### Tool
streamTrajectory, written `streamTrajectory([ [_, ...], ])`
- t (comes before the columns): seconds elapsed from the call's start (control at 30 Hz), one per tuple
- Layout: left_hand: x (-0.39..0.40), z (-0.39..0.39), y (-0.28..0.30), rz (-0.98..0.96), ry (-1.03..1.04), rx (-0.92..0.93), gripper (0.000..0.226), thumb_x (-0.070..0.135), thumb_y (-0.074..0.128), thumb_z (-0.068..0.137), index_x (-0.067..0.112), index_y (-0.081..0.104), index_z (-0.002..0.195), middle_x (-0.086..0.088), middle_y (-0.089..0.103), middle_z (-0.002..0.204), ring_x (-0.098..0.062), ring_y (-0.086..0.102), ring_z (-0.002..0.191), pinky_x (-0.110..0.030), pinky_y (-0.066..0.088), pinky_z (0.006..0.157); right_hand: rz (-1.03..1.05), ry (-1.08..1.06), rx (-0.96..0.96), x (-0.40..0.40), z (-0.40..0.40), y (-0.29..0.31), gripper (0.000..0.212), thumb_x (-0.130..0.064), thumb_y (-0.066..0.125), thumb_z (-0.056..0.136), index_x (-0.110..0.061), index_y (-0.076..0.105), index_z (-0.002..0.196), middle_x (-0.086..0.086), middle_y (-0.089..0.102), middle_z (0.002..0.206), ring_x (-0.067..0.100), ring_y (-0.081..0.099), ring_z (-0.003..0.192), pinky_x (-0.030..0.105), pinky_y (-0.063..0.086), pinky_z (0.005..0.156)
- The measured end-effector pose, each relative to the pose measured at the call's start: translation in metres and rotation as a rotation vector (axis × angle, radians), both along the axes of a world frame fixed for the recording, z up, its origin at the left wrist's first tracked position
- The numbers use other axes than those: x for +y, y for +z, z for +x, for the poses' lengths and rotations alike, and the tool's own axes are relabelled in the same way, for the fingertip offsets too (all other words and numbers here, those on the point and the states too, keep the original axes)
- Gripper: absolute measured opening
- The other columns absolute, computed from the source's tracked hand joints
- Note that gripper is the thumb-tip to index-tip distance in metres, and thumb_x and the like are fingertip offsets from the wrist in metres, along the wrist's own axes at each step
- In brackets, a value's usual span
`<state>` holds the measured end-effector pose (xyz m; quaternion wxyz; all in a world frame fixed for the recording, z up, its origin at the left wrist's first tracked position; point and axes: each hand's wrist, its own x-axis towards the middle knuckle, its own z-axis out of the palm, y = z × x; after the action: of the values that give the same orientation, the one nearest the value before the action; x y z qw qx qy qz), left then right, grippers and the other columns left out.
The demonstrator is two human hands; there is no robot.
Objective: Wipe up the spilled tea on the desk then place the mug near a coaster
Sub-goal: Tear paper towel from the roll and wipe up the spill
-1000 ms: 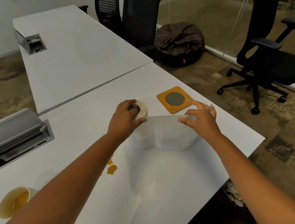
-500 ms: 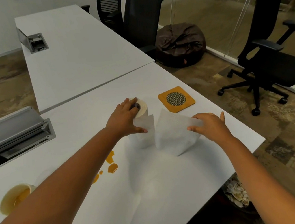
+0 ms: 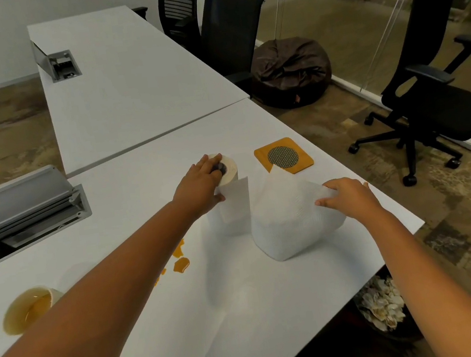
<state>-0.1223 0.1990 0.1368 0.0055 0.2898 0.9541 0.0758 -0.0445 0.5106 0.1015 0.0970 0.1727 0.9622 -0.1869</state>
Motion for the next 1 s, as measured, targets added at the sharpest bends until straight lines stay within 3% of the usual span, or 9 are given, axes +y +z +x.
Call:
streamTrajectory([
  [0.1,0.001,0.000,-0.002,0.009,0.008,0.014,0.059,0.025,0.066,0.081,0.010,0.043,0.133,-0.005,0.018,0.155,-0.030,0.013,0.142,-0.039,0.020,0.113,-0.084,-0.058,-0.009,0.004,0.003,0.004,0.049,-0.036,0.067,0.082,-0.011,0.058,0.123,0.013,0.057,0.129,0.033,0.054,0.115,0.041,0.045,0.094],
  [0.2,0.002,-0.001,-0.003,0.019,0.012,0.017,0.057,0.023,0.066,0.081,0.010,0.044,0.132,-0.005,0.018,0.154,-0.031,0.013,0.142,-0.040,0.020,0.113,-0.104,-0.080,0.003,0.009,0.003,0.008,0.037,-0.032,0.068,0.081,-0.009,0.066,0.110,0.014,0.063,0.118,0.031,0.057,0.104,0.036,0.045,0.084],
  [0.4,0.004,0.000,-0.005,0.037,0.025,0.001,0.056,0.023,0.065,0.081,0.009,0.044,0.132,-0.006,0.017,0.155,-0.031,0.010,0.142,-0.041,0.020,0.113,-0.123,-0.095,0.006,0.012,0.006,0.004,0.030,-0.030,0.069,0.081,-0.011,0.068,0.104,0.013,0.065,0.109,0.025,0.054,0.089,0.033,0.044,0.076],
  [0.63,0.004,0.000,-0.006,0.050,0.035,-0.001,0.056,0.024,0.065,0.082,0.010,0.044,0.132,-0.006,0.017,0.155,-0.030,0.010,0.142,-0.040,0.020,0.113,-0.145,-0.119,0.008,0.017,0.012,-0.005,0.032,-0.031,0.068,0.081,-0.010,0.067,0.105,0.014,0.064,0.110,0.025,0.052,0.089,0.037,0.045,0.079],
  [1.0,0.007,0.001,-0.010,0.074,0.061,0.009,0.058,0.023,0.064,0.082,0.011,0.041,0.134,-0.006,0.018,0.155,-0.031,0.010,0.142,-0.039,0.019,0.113,-0.140,-0.171,0.009,0.032,0.017,-0.010,0.042,-0.030,0.069,0.081,-0.005,0.062,0.115,0.018,0.060,0.123,0.036,0.055,0.111,0.044,0.046,0.095],
])
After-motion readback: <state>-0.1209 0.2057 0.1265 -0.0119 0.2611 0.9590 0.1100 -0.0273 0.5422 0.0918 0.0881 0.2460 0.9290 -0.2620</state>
